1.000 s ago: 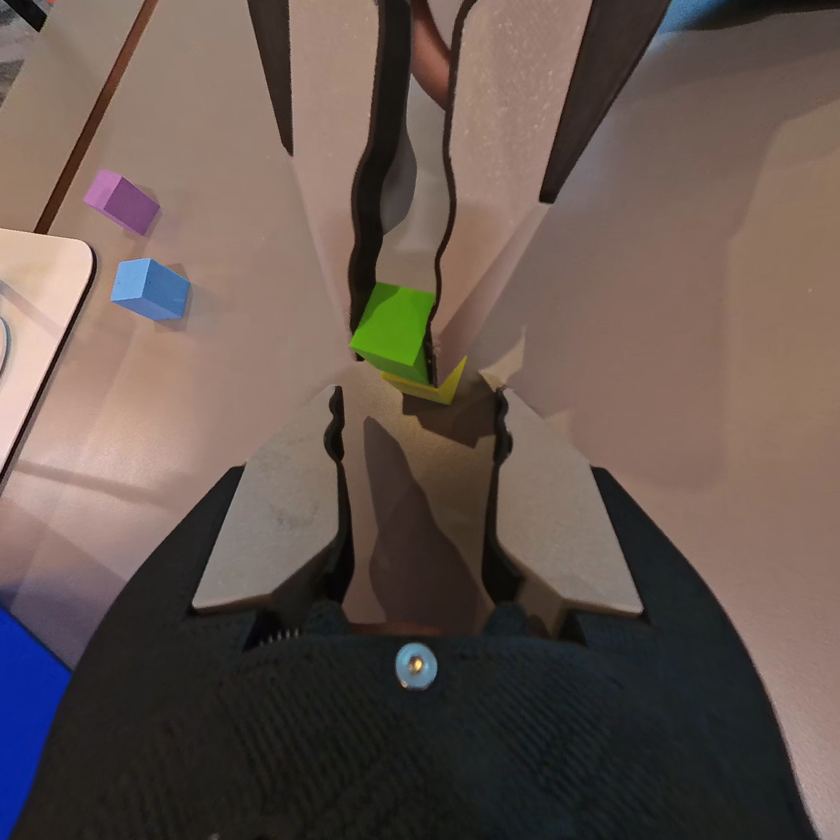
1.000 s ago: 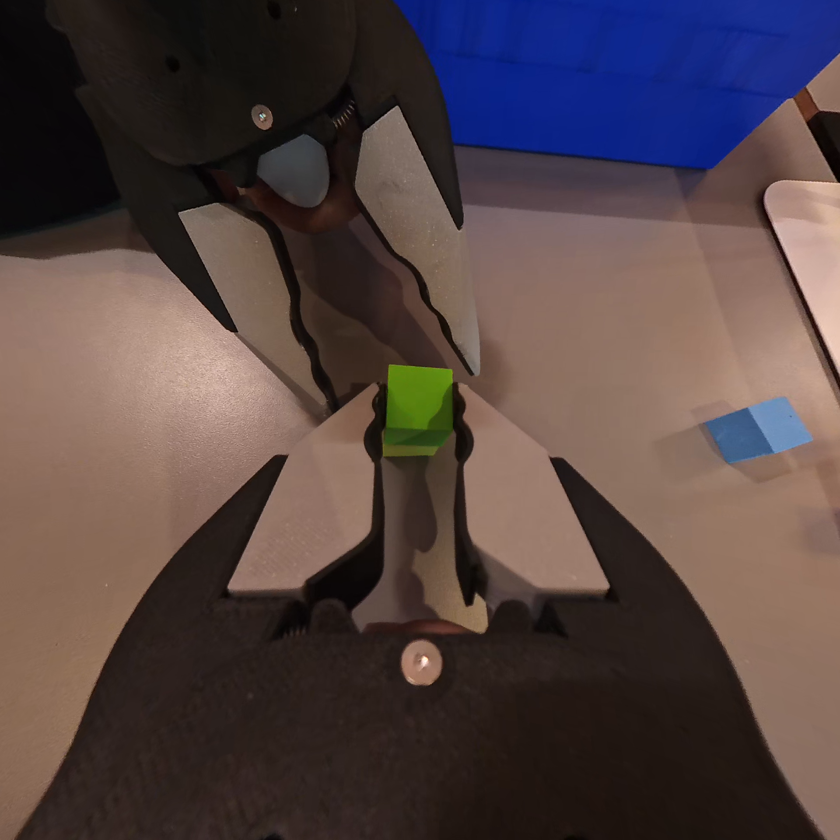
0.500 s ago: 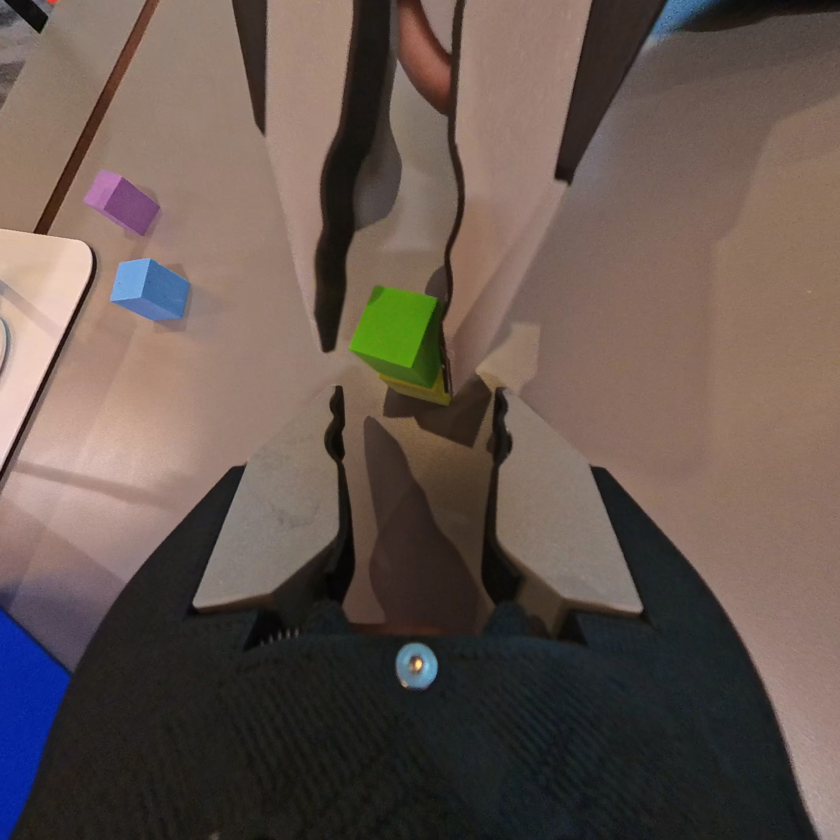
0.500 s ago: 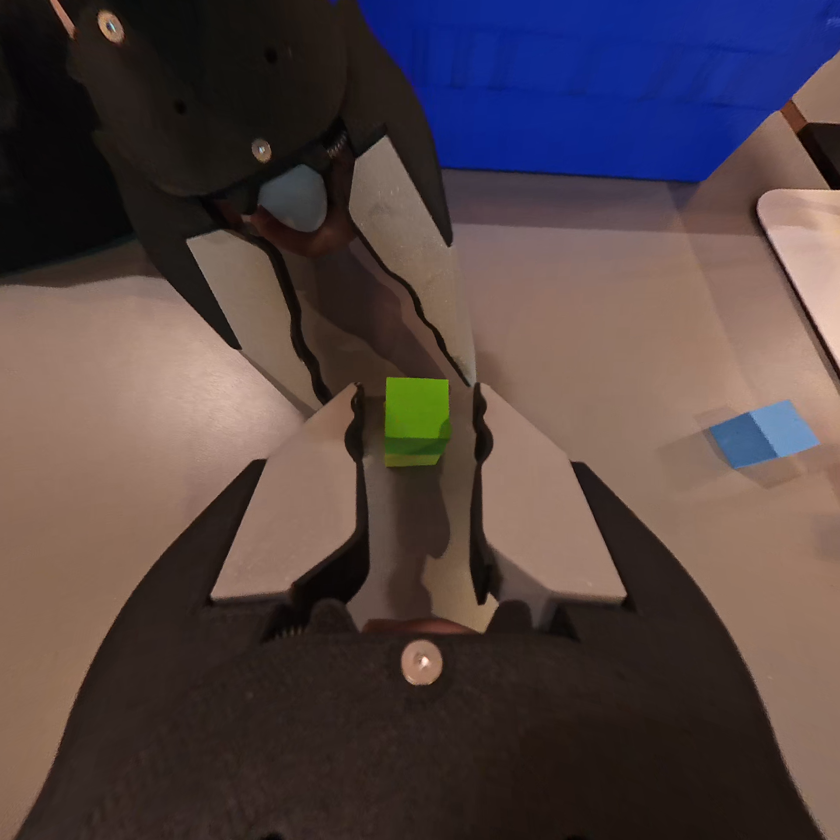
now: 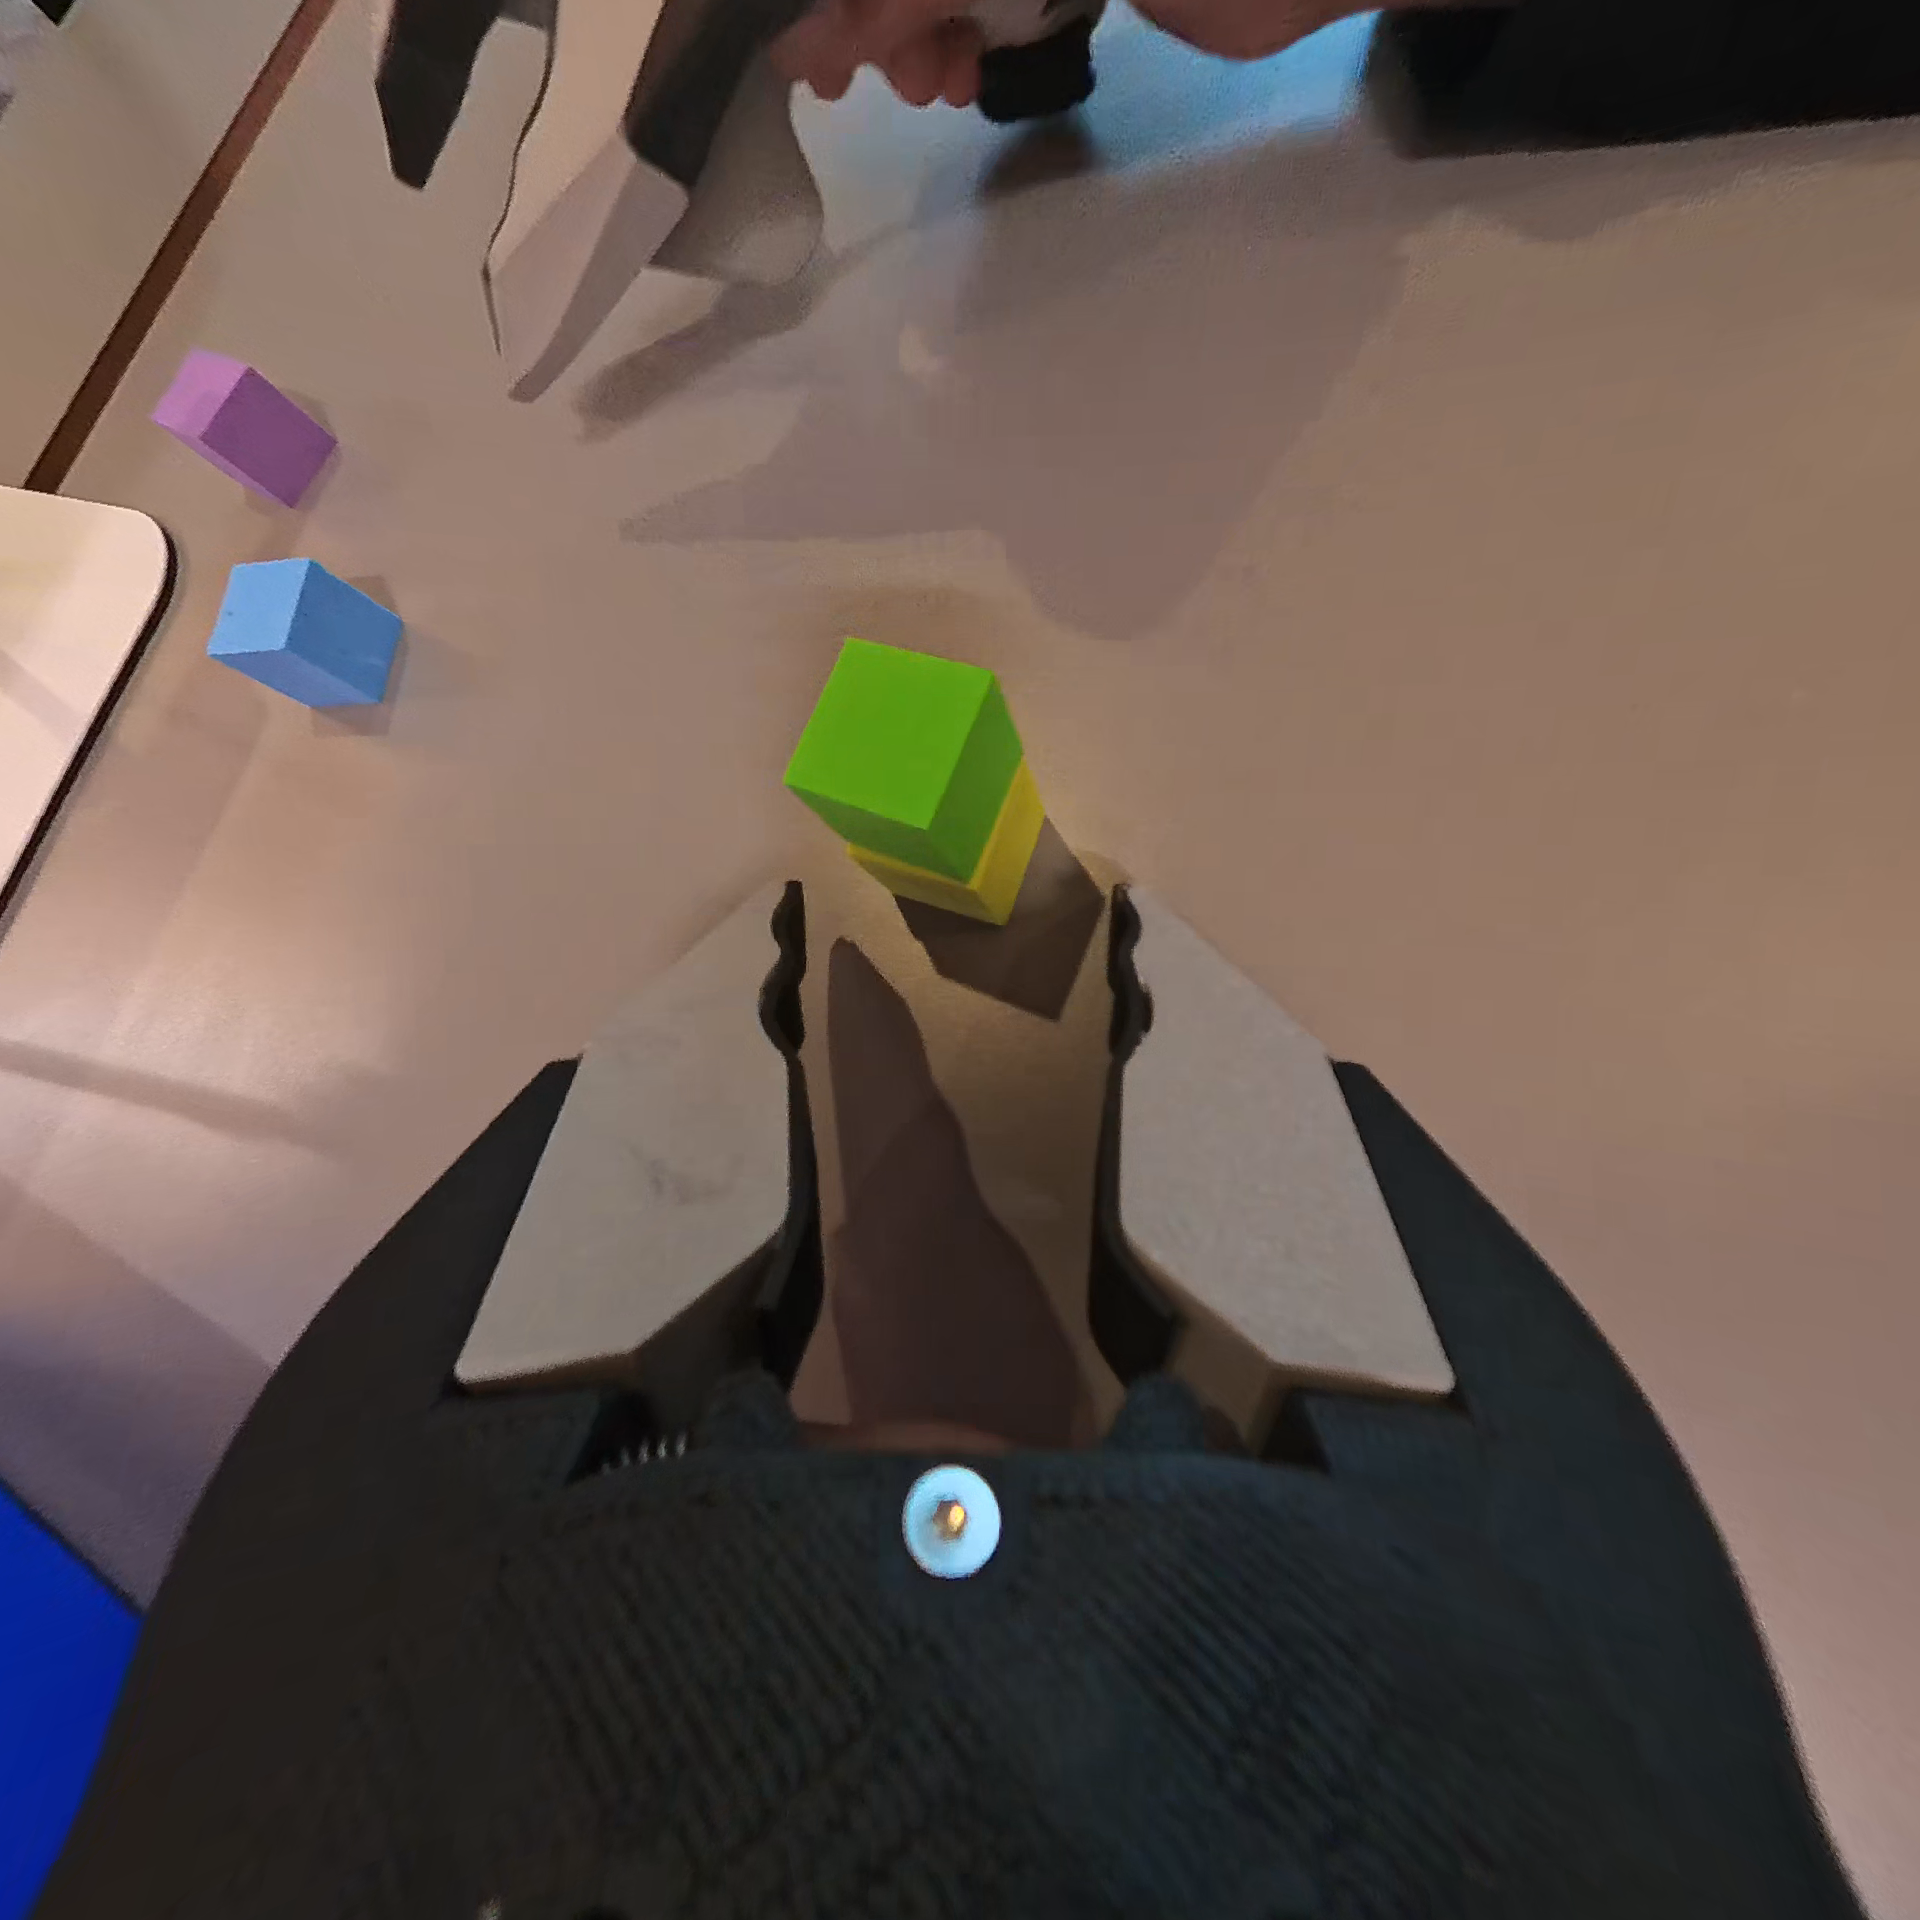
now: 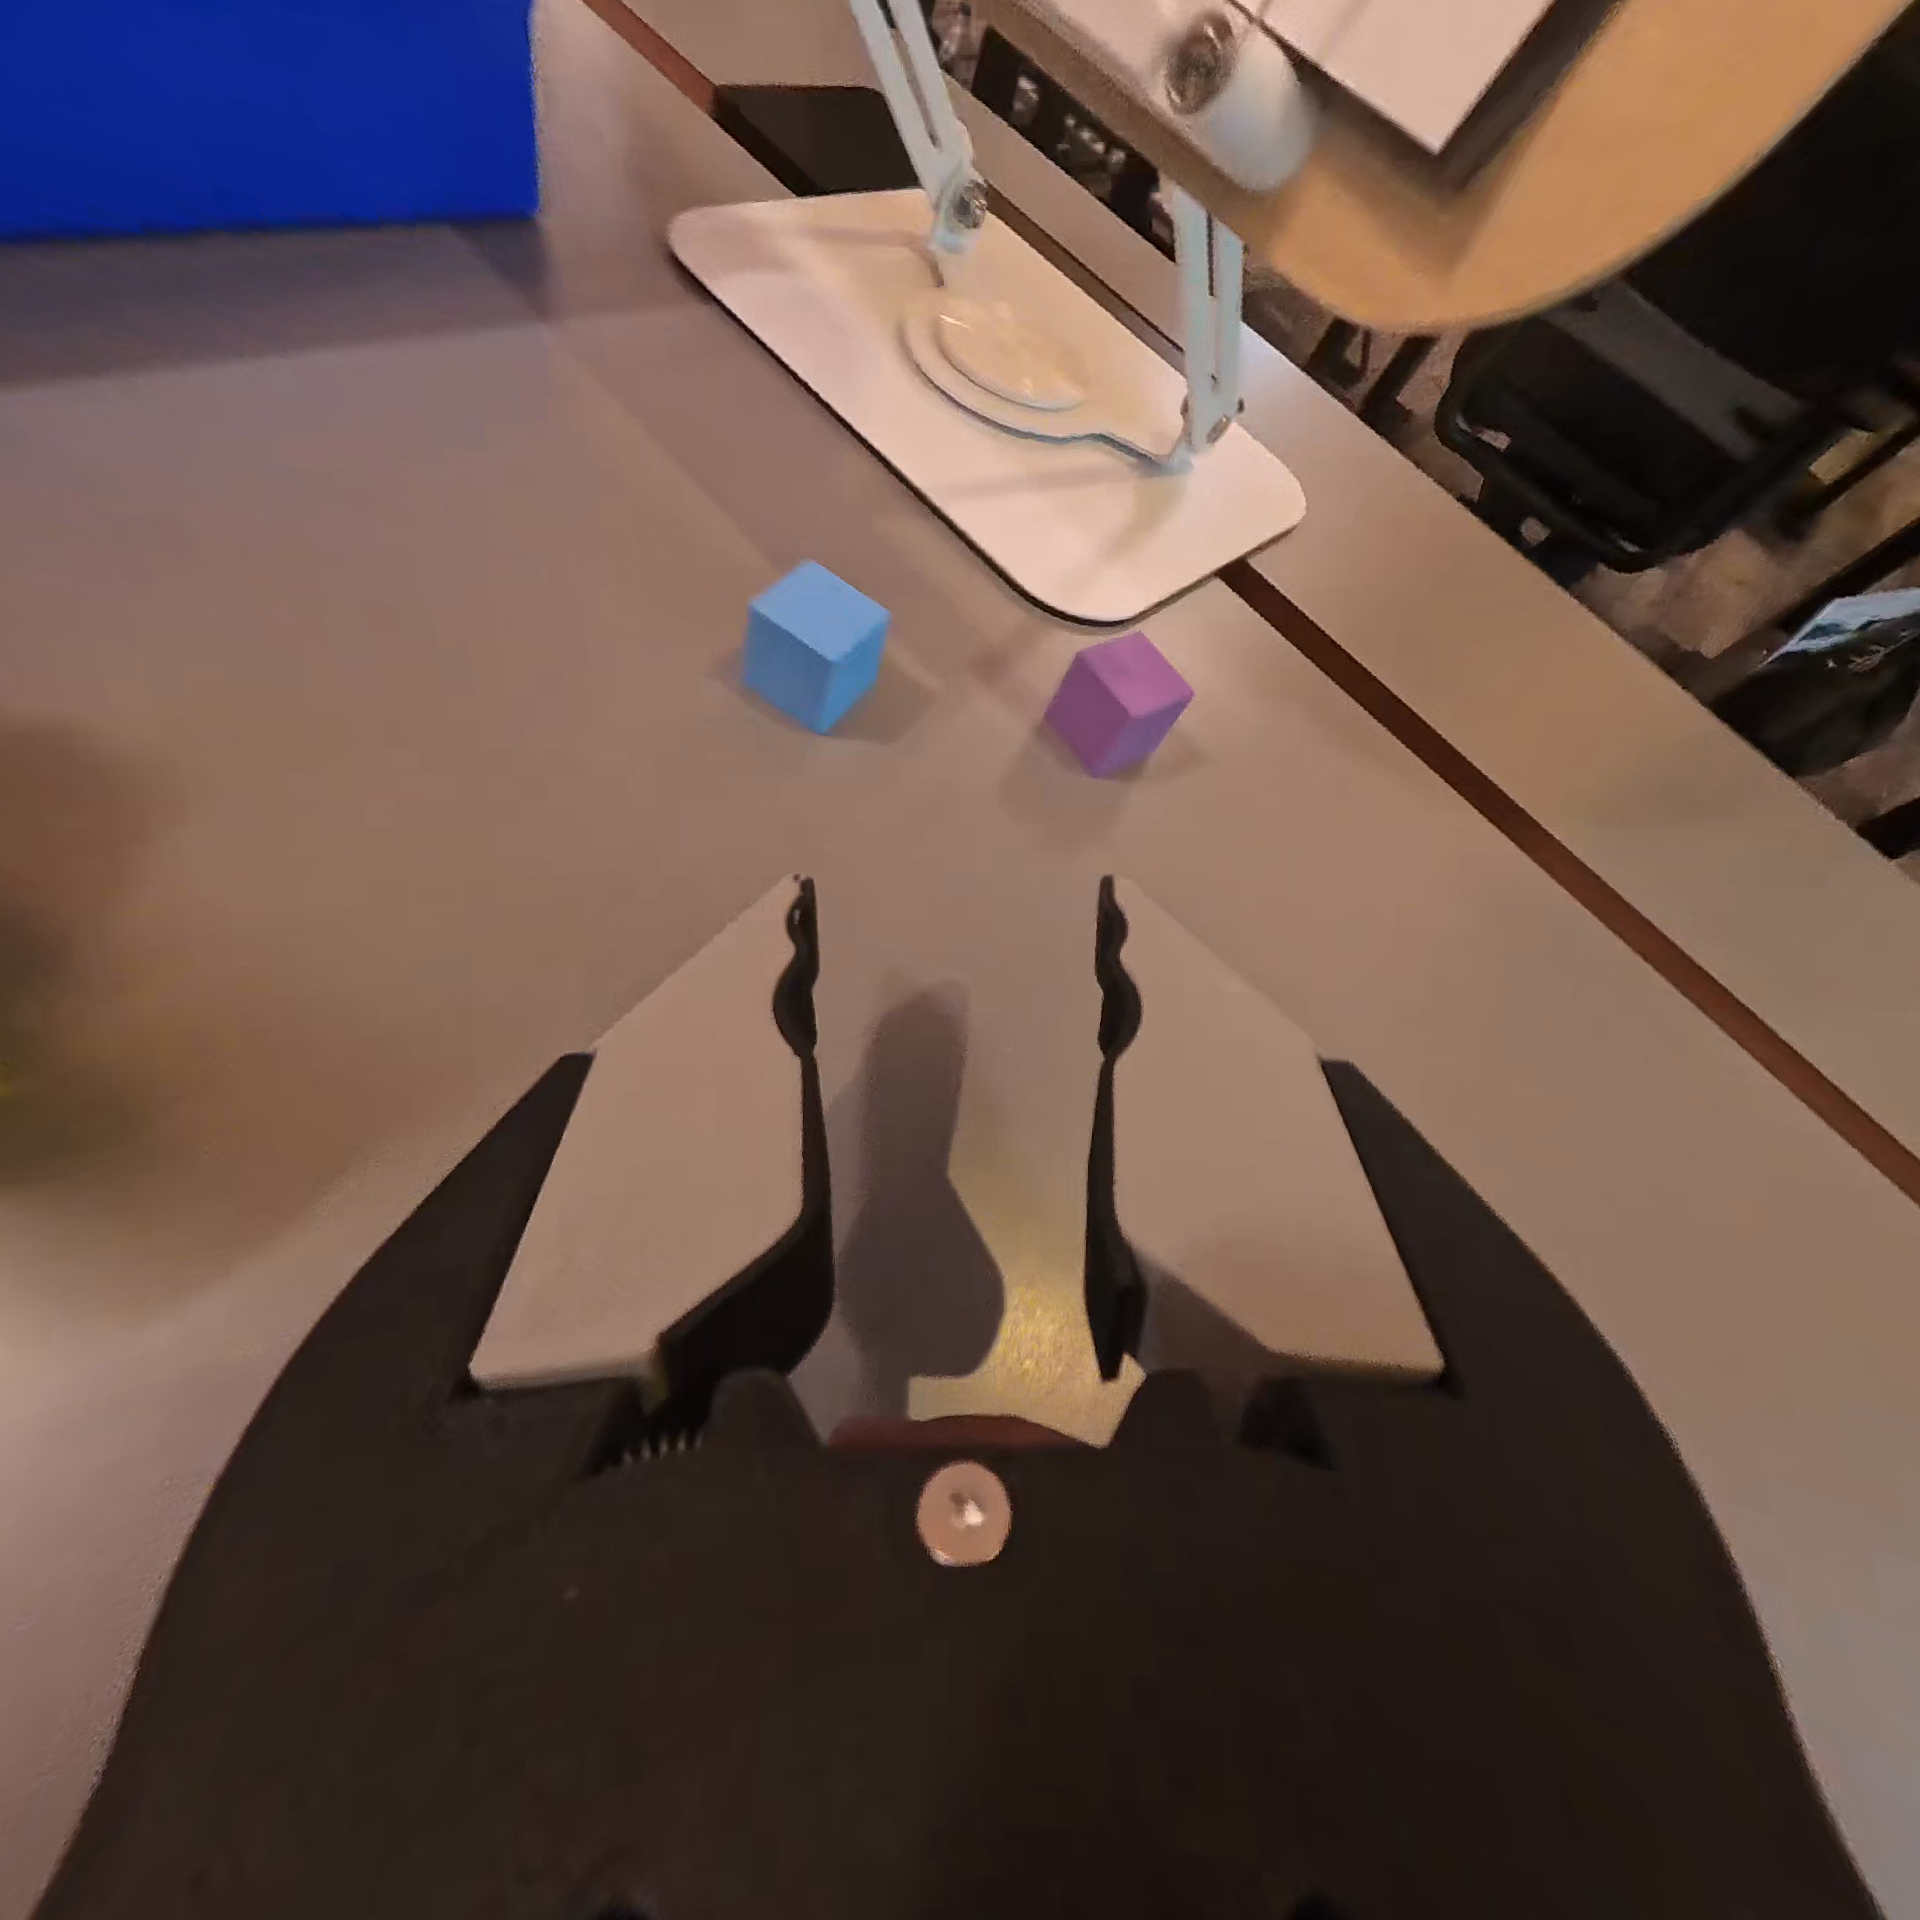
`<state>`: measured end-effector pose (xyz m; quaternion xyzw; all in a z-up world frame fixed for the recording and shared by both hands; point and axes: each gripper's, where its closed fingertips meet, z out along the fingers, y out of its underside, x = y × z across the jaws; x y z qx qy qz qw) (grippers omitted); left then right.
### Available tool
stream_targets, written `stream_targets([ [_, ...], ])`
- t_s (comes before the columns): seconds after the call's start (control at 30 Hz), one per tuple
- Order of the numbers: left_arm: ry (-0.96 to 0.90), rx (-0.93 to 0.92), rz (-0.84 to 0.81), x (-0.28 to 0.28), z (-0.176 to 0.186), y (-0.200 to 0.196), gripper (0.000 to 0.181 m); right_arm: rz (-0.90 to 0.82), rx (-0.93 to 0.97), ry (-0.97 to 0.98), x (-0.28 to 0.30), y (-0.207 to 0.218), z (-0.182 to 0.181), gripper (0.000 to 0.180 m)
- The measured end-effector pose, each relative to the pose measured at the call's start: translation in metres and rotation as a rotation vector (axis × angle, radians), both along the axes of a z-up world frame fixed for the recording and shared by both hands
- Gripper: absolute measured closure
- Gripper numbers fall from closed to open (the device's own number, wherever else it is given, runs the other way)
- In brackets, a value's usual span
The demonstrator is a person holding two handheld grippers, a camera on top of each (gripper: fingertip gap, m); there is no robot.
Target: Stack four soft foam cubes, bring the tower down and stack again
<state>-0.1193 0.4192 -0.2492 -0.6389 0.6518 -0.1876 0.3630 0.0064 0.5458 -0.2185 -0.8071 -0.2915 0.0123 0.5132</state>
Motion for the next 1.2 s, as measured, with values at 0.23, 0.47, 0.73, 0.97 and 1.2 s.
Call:
stream_targets([
  [0.23, -0.011, -0.002, 0.028, -0.003, 0.0, 0.002, 0.122, 0.105, -0.057, -0.044, 0.003, 0.048, -0.014, 0.123],
  [0.47, 0.018, 0.028, 0.051, -0.01, 0.001, 0.007, 0.12, 0.254, -0.118, -0.013, 0.006, 0.092, -0.019, 0.127],
  [0.73, 0.03, 0.051, 0.057, -0.014, 0.001, 0.007, 0.123, 0.413, -0.258, -0.023, -0.009, 0.099, -0.035, 0.154],
  [0.97, 0.01, 0.054, 0.058, -0.012, 0.001, 0.007, 0.126, 0.429, -0.073, 0.238, -0.016, 0.057, 0.014, 0.154],
  [1.2, -0.03, 0.052, 0.054, -0.01, 0.001, 0.007, 0.127, 0.509, -0.104, 0.437, -0.033, -0.032, 0.032, 0.154],
])
